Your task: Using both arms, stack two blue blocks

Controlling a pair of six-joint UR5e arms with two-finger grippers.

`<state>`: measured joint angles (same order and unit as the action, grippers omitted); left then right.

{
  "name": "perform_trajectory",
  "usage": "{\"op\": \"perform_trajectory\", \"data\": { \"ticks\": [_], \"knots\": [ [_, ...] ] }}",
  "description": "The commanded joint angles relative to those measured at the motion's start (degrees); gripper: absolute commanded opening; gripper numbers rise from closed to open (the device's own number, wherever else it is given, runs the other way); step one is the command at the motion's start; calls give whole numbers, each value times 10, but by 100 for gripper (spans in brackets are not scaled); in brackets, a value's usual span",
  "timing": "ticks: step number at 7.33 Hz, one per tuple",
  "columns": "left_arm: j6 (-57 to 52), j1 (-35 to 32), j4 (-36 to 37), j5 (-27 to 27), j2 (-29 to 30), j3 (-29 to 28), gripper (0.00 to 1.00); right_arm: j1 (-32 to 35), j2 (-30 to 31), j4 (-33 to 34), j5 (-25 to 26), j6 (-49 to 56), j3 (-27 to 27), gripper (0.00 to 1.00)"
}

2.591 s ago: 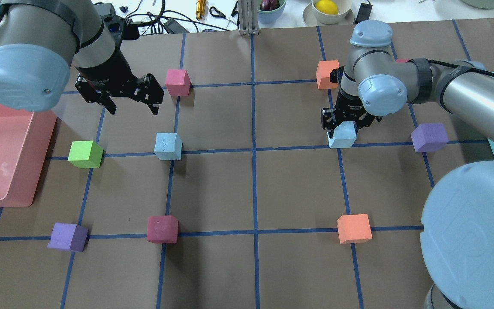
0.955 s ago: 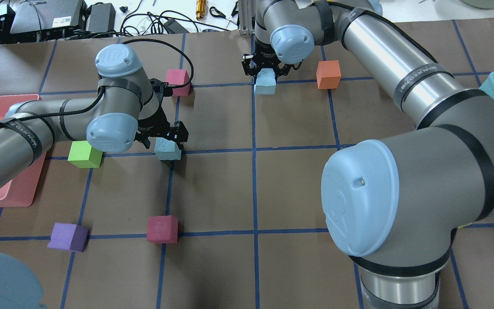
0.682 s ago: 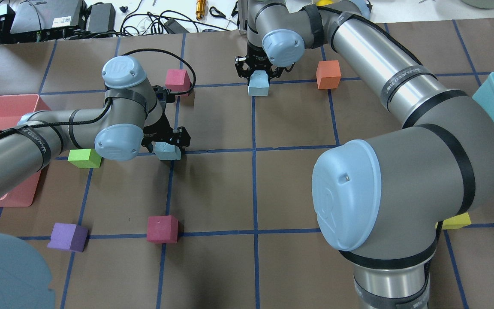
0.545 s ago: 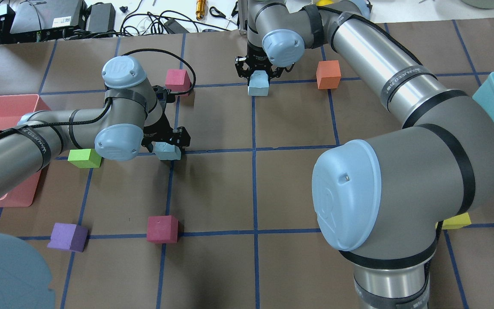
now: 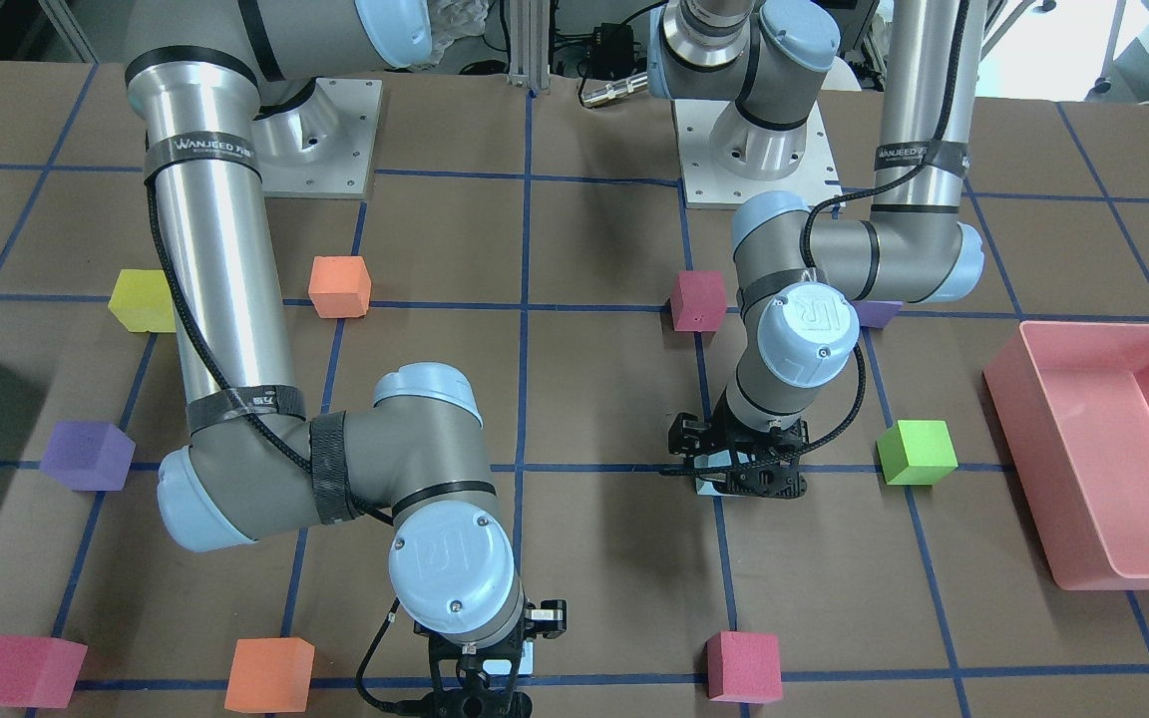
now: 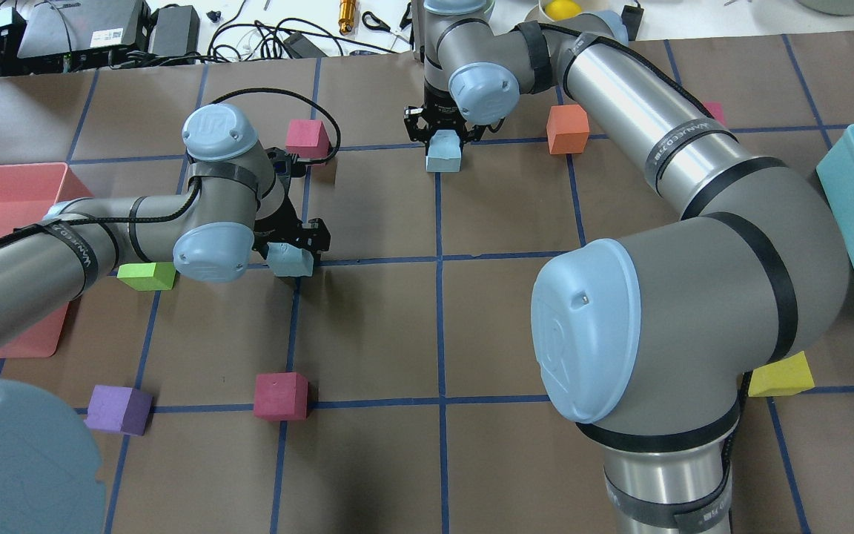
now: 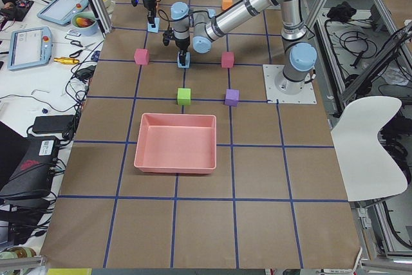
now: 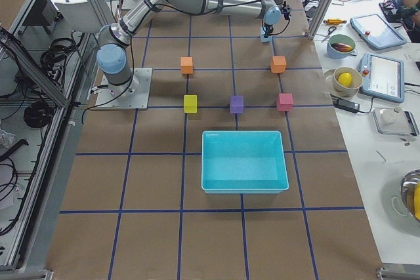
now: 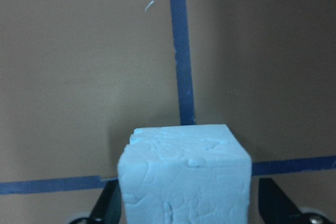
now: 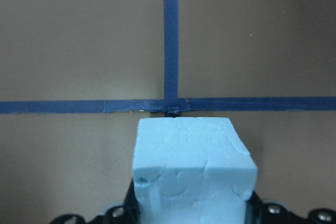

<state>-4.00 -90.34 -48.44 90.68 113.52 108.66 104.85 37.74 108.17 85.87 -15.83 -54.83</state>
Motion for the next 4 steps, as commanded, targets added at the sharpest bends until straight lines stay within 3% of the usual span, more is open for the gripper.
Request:
{"op": "perform_trajectory", "data": {
  "ticks": [1,2,3,4],
  "knots": [
    [0,0,1,0,-3,0,64,0,-2,2,-2,-2,3,0],
    [0,1,1,0,-9,-1,40,0,-2,2,-7,-2,5,0],
    [0,1,0,1,-10,-2,6,0,-3,3,-10,-3,5,0],
    [-1,2,1,0,-13,-4,0,0,-3,3,-10,-2,4,7]
  ]
}}
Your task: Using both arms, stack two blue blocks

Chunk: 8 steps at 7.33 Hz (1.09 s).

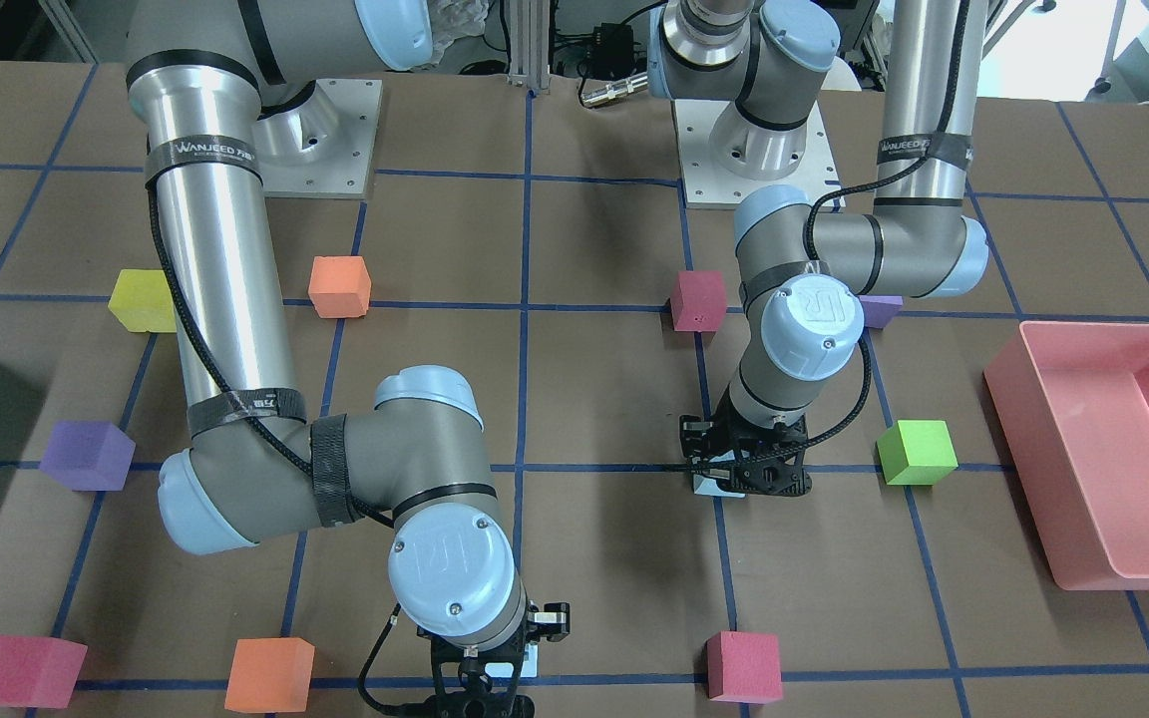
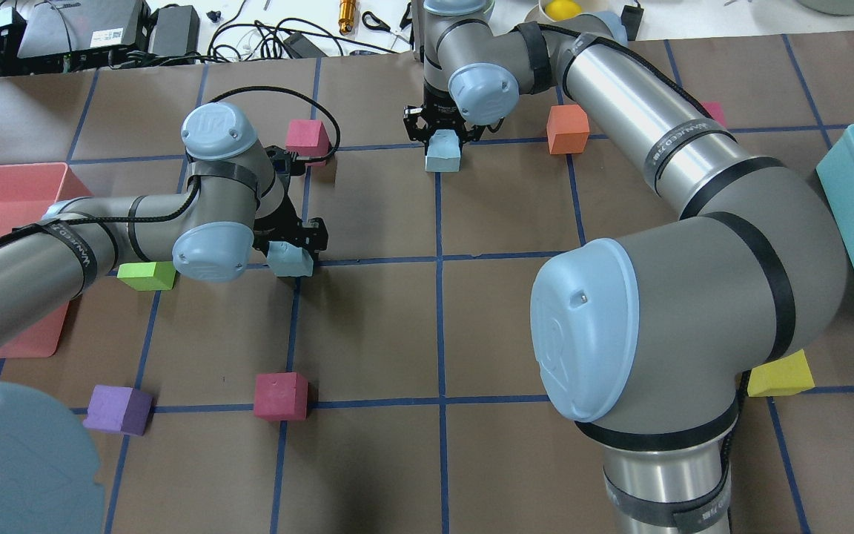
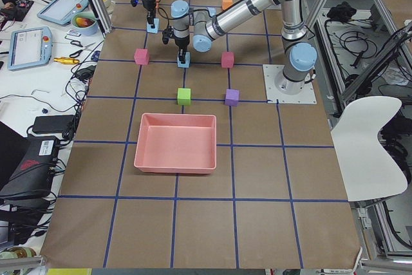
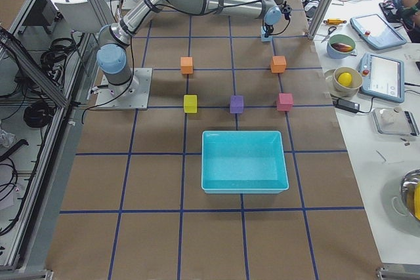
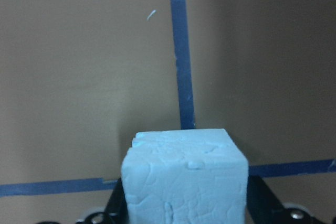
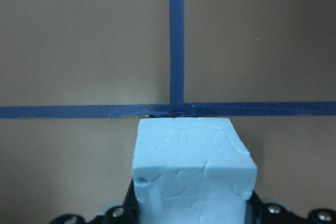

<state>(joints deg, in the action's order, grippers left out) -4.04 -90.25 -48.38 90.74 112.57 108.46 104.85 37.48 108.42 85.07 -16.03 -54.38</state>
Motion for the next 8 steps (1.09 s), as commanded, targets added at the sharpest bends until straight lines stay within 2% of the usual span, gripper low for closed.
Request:
{"op": "perform_trajectory", "data": {
  "ticks": [1,2,5,7,8],
  "knots": [
    [-2,1,0,1,-3,-10,0,0,0,1,-2,1,-1,46],
    [-1,1,-2,1,-5,-28,0,0,-1,1,-2,1,-1,99],
    [3,-3,-10,-2,-8,-50,0,0,9,-1,-2,-1,0,100],
    [3,-5,-24,-3,-12,-69,0,-6,51,-32,2,0,-5,100],
    [10,-11,-88,-1,-9,-104,0,-9,79,-75,9,7,-9,100]
  ]
}}
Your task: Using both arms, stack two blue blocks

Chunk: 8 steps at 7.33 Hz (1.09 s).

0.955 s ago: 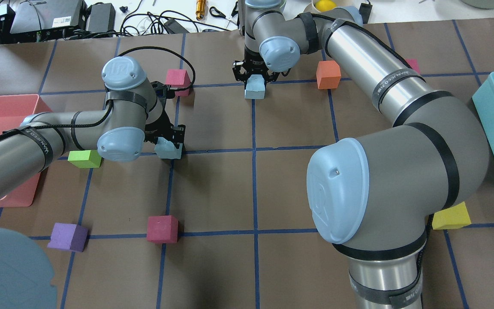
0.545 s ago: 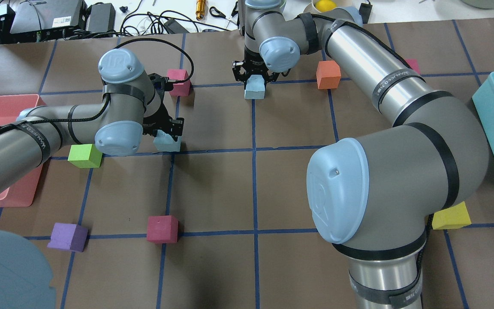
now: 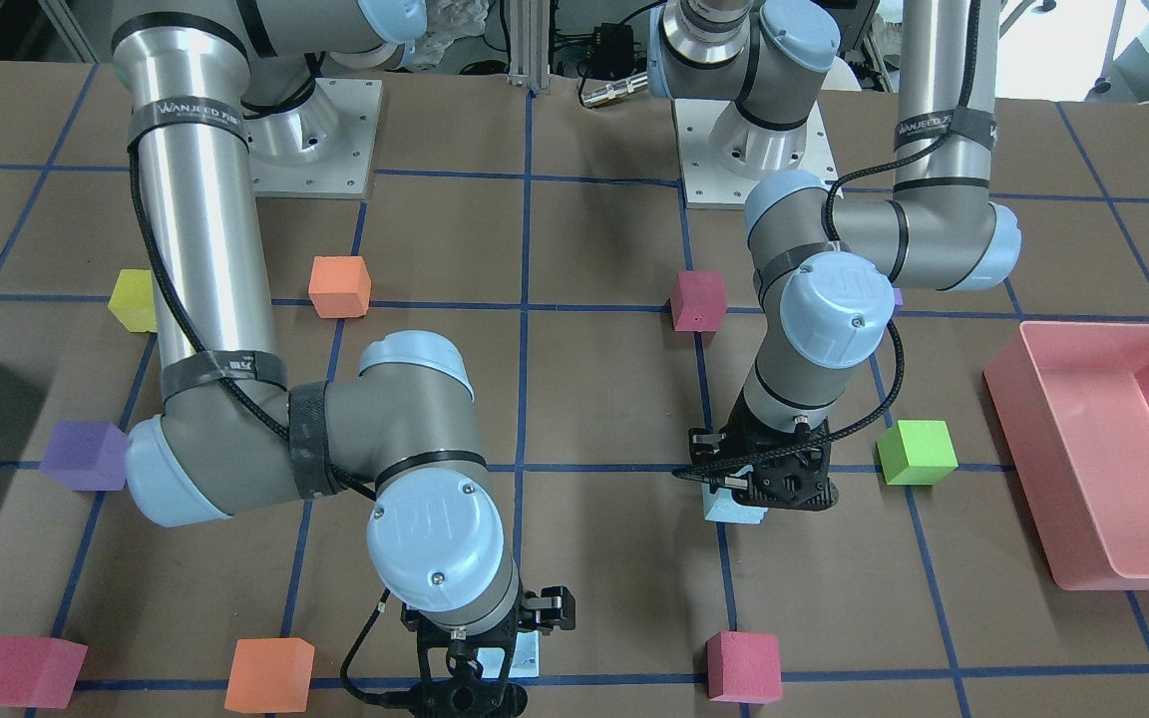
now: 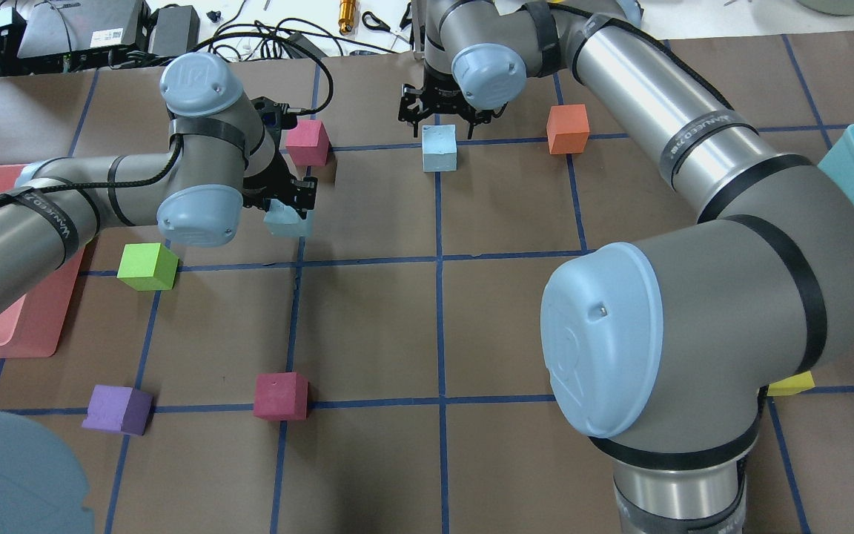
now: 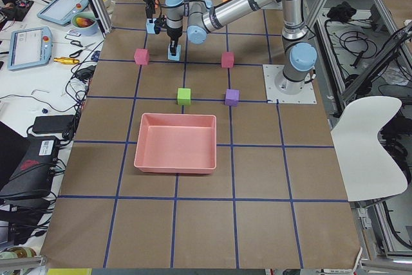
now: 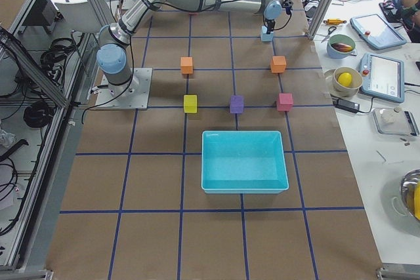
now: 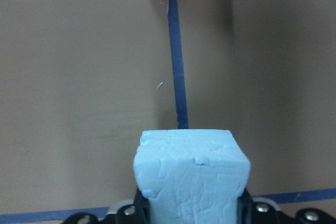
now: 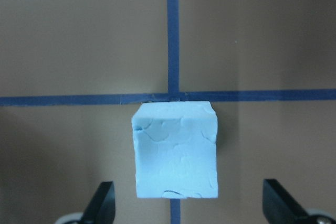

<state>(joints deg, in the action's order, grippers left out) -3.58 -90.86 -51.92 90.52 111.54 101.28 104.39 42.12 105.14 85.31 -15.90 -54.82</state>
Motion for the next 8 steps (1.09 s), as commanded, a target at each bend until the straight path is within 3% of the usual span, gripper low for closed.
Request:
{"op": "perform_trajectory", "data": {
  "ticks": [1,3,5,8],
  "knots": [
    [15,-19,-101,2,10,-92,0,-15,61,-86,9,7,-5,100],
    [37,-38,-182,-7,40,-207,0,-55,119,-183,18,21,-28,100],
    [73,-68,-187,-11,93,-296,0,-108,209,-218,20,149,-80,100],
    [164,-127,-213,-19,205,-453,0,-136,357,-220,22,187,-241,100]
  ]
}}
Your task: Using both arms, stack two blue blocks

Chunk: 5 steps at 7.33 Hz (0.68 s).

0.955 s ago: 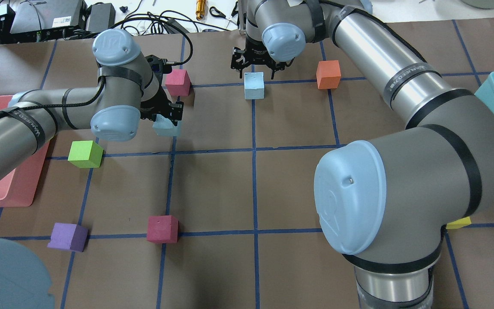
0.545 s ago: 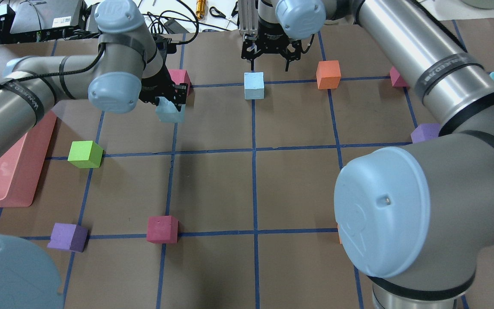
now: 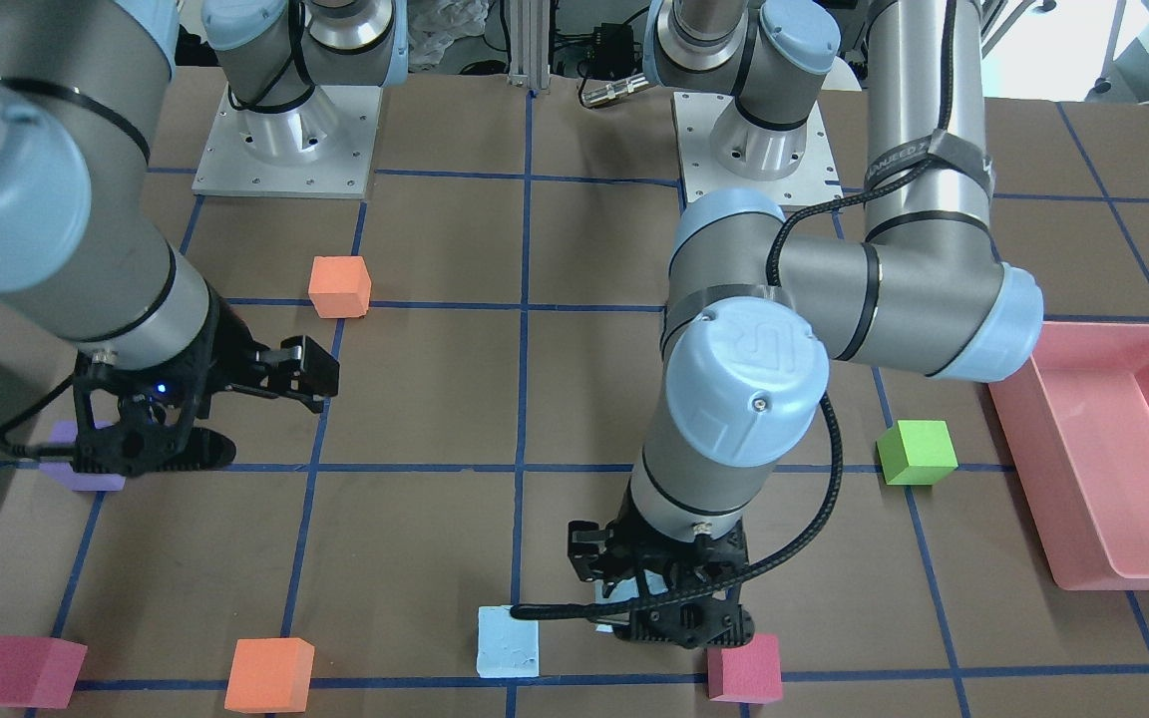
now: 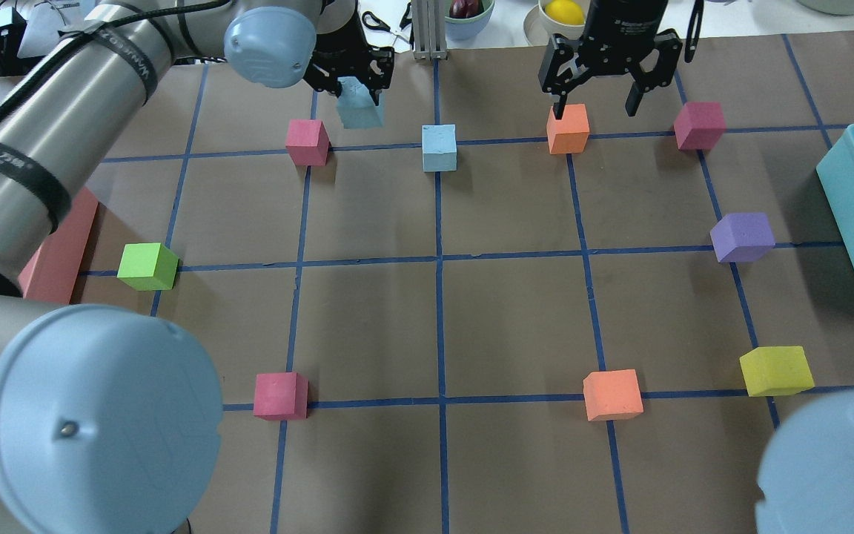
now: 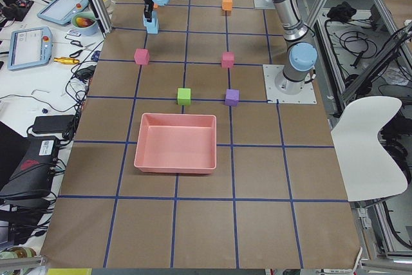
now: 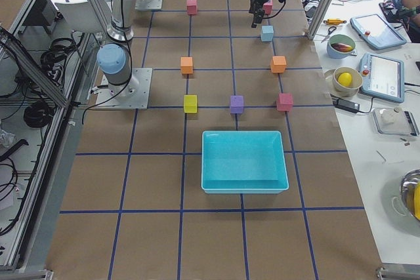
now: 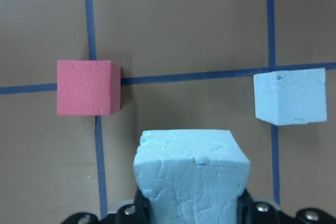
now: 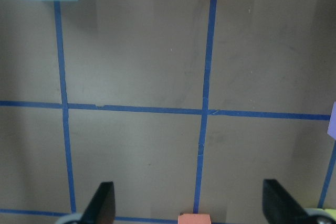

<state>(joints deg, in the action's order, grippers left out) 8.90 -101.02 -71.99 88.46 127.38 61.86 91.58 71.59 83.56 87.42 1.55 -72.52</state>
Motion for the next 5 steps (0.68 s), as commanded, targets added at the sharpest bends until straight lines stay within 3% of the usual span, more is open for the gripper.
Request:
{"op": "perform_trajectory", "data": {
  "ticks": [1,2,5],
  "knots": [
    [57,-43,-12,2,75,-80,0,-6,97,4,-3,14,-114,100],
    [61,-56,-11,7,92,-83,0,-5,115,14,-3,17,-151,100],
    [63,-59,3,10,109,-94,0,-8,128,21,-1,14,-150,100]
  ]
}}
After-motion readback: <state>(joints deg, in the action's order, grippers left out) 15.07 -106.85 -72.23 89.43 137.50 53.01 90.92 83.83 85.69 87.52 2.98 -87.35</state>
